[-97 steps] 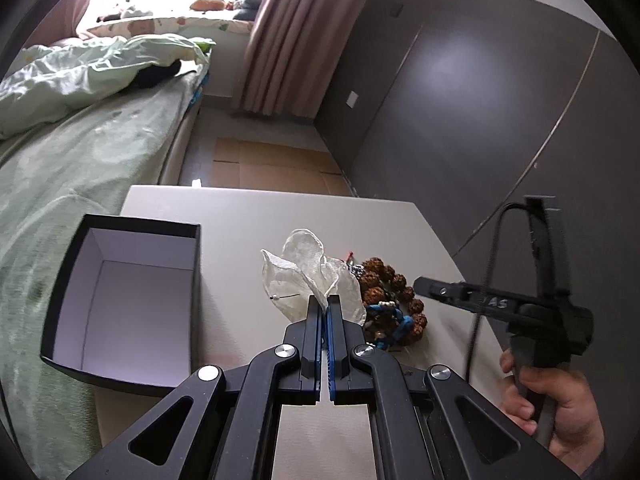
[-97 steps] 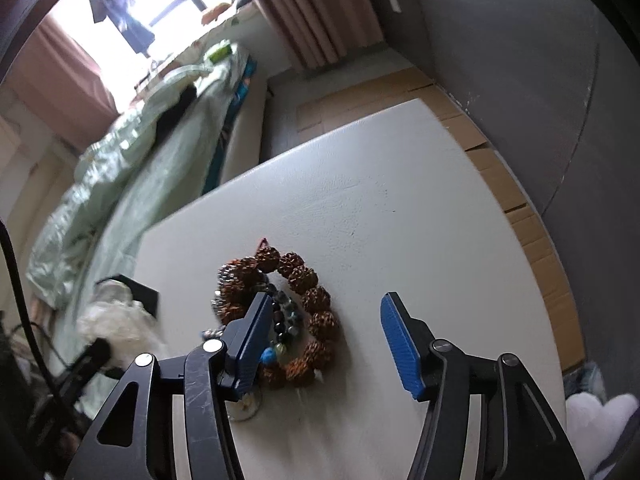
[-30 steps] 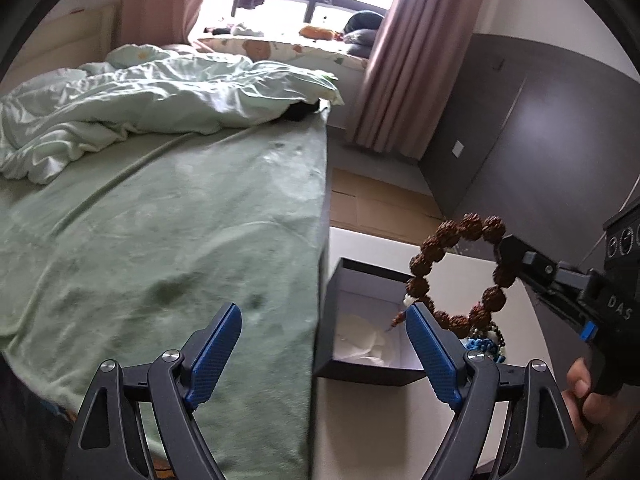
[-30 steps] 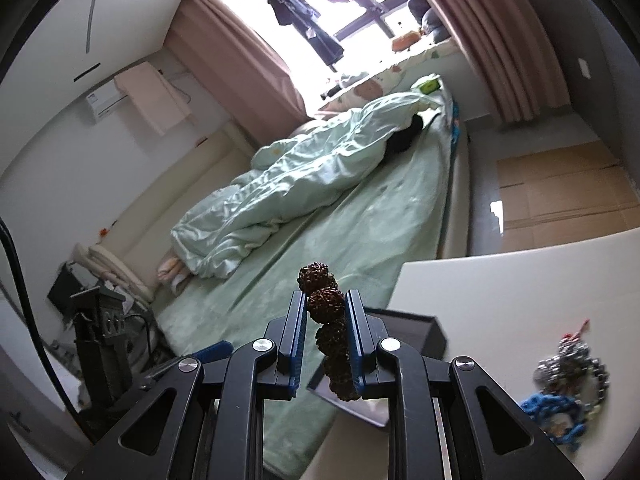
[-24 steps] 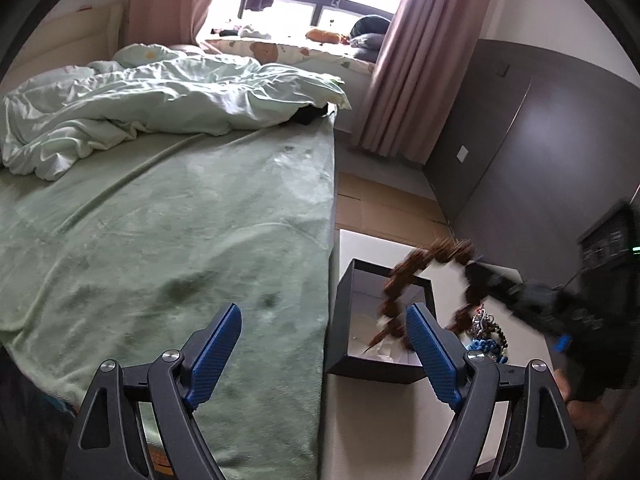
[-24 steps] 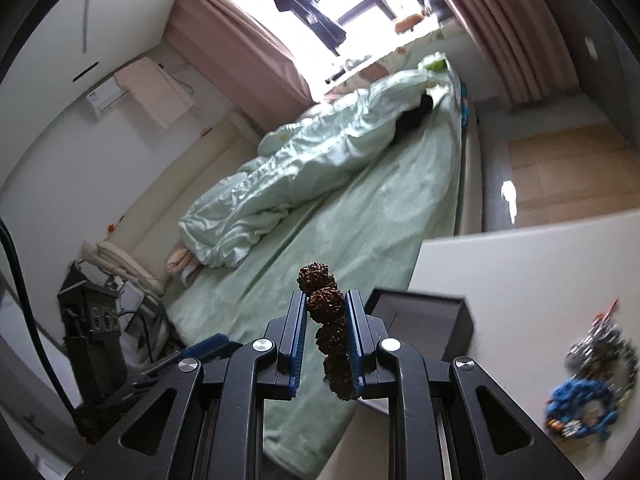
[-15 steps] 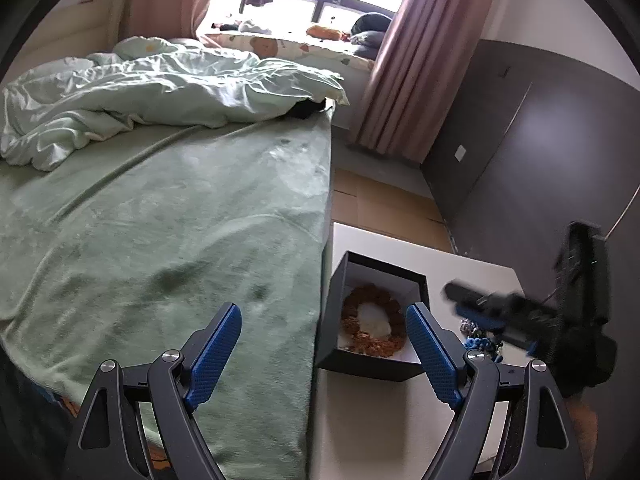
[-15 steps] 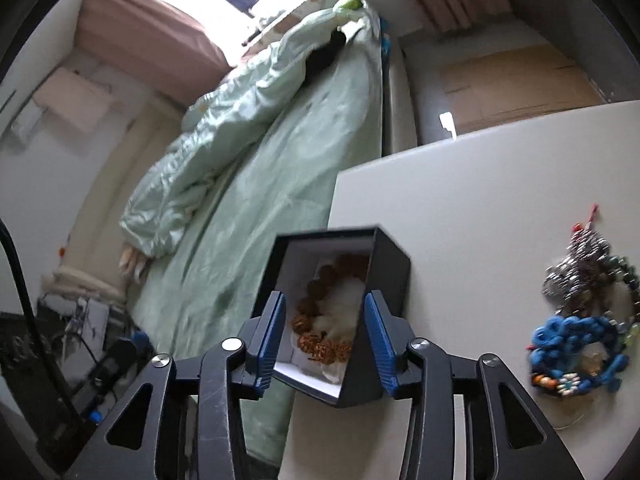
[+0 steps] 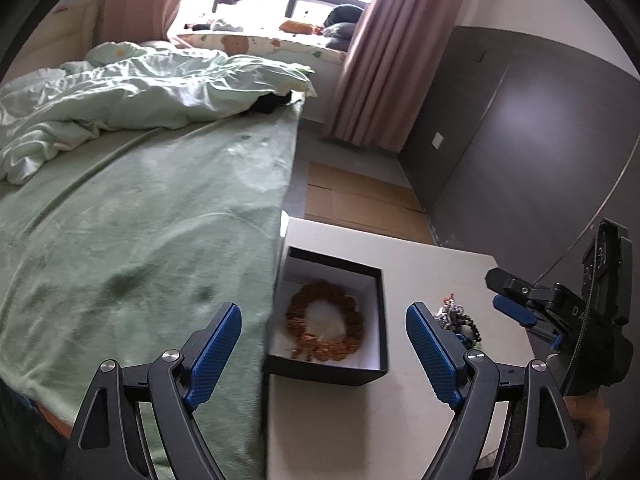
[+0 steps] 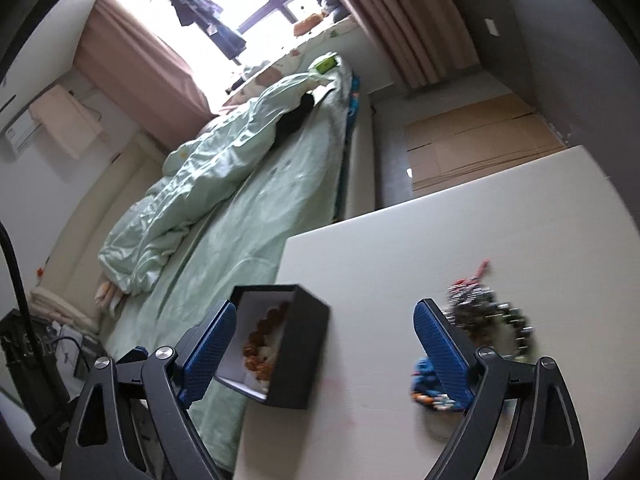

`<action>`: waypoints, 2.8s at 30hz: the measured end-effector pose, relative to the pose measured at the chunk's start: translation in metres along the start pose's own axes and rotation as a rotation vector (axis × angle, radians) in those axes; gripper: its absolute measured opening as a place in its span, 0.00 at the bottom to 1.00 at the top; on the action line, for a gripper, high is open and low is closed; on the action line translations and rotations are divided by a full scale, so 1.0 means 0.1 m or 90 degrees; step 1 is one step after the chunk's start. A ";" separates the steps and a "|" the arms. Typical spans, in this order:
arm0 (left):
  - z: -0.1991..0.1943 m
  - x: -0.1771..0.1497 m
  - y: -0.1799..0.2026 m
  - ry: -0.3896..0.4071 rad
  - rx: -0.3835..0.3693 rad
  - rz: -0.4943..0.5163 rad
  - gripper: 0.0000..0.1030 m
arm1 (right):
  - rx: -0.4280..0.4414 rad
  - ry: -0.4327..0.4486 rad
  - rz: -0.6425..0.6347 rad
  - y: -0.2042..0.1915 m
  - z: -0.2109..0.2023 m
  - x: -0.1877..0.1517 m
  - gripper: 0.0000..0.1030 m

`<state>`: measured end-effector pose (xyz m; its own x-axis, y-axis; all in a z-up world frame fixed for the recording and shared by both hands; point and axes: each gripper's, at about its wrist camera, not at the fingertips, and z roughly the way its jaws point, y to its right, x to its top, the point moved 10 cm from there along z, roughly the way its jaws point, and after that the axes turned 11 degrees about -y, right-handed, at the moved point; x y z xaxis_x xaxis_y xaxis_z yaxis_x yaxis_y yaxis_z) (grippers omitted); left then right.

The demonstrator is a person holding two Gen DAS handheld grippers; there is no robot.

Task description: Organize jewelry

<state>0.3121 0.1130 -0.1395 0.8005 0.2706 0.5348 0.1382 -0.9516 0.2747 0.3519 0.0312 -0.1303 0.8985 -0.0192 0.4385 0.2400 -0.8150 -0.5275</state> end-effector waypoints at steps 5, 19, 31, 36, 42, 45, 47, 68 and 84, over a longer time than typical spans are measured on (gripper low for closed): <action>0.12 0.01 0.25 -0.012 -0.013 0.025 0.82 | -0.035 0.013 0.019 0.31 -0.21 0.03 0.88; 0.59 -0.16 1.01 -0.093 -0.040 0.128 0.82 | -0.093 -0.010 0.041 0.94 -0.57 -0.14 0.88; 1.16 -0.37 1.60 -0.195 -0.068 0.223 0.81 | -0.102 -0.036 0.086 1.38 -0.67 -0.29 0.84; 1.38 -0.40 1.67 -0.226 -0.067 0.237 0.72 | -0.097 -0.034 0.102 1.45 -0.69 -0.30 0.83; 1.61 -0.48 1.65 -0.252 -0.081 0.240 0.68 | -0.098 -0.038 0.104 1.47 -0.67 -0.29 0.83; 1.72 -0.55 1.64 -0.266 -0.087 0.233 0.56 | -0.100 -0.040 0.101 1.46 -0.65 -0.29 0.83; 1.78 -0.56 1.61 -0.274 -0.080 0.222 0.44 | -0.101 -0.042 0.100 1.46 -0.63 -0.29 0.83; 1.19 -0.05 1.38 -0.139 -0.165 0.127 0.15 | -0.099 -0.095 0.095 1.37 -0.24 -0.38 0.53; 1.06 0.05 1.10 -0.119 -0.169 0.093 0.15 | -0.183 -0.151 0.054 1.28 0.22 -0.34 0.29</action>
<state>0.3930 -0.0057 -0.1911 0.8968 0.0796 0.4353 -0.1228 -0.9002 0.4178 0.3599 -0.0600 -0.2287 0.9790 0.0143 0.2032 0.0789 -0.9463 -0.3135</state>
